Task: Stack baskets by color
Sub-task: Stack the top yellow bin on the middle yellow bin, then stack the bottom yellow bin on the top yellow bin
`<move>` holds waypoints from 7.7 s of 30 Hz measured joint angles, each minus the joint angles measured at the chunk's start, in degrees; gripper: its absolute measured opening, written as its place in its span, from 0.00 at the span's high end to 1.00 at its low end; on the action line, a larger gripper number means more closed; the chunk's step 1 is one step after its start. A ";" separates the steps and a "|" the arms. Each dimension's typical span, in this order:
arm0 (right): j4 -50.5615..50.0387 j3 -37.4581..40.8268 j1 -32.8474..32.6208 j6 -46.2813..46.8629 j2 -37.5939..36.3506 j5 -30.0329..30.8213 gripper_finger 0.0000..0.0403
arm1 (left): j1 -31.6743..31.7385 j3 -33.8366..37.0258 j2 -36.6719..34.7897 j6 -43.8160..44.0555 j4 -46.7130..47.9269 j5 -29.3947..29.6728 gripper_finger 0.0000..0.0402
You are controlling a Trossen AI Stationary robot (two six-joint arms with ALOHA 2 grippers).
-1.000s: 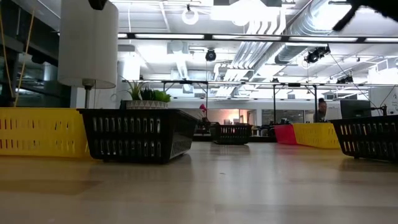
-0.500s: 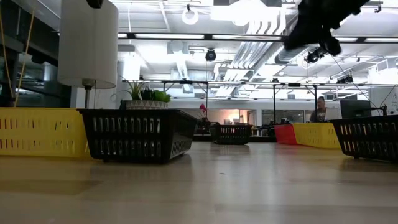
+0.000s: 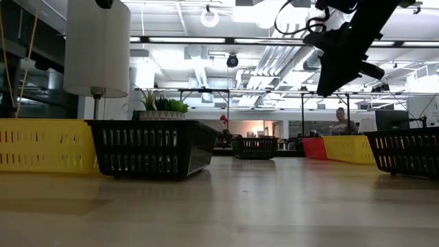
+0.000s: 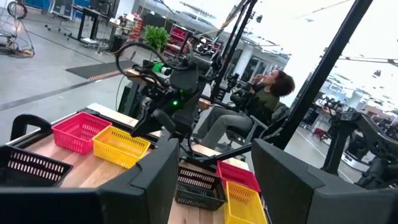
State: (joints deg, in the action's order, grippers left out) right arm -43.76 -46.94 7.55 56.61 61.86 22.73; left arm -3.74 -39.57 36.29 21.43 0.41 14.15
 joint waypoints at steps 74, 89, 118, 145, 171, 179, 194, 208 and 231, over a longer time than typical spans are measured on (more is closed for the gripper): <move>-5.84 -34.49 -19.61 -44.86 34.88 1.10 1.00 | 2.80 -0.11 21.91 28.42 -1.94 -2.45 0.53; -12.83 -46.38 -21.22 -50.67 53.73 6.30 1.00 | 9.46 -0.09 32.59 40.96 5.48 -3.67 0.53; -10.87 -46.53 -21.45 -49.80 52.97 7.68 1.00 | 11.62 -0.04 40.22 39.83 2.56 0.25 0.97; -20.47 -46.47 -21.49 -29.00 19.46 14.91 0.39 | 20.89 -16.12 25.88 10.07 36.46 -5.29 1.00; -22.61 -28.68 -21.59 -8.65 12.70 16.51 0.39 | -27.02 -7.37 22.34 87.71 66.45 12.19 1.00; -21.21 -28.68 -21.05 -9.13 12.70 16.79 0.39 | -28.64 -4.94 26.64 93.12 64.53 9.80 1.00; -21.08 -28.68 -21.05 -9.29 12.72 17.09 0.39 | -28.53 -4.94 32.71 92.77 60.03 5.59 1.00; -20.84 -28.68 -21.05 -10.46 12.72 17.06 0.39 | -28.53 -4.94 33.14 95.14 59.36 3.84 1.00; -20.43 -28.70 -21.05 -10.59 12.72 17.57 0.39 | -26.88 -7.23 27.75 87.89 61.34 9.62 0.63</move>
State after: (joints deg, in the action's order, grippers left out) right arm -64.19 -75.64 -13.50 46.03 74.59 40.31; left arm -30.62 -46.81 64.04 109.32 61.75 23.77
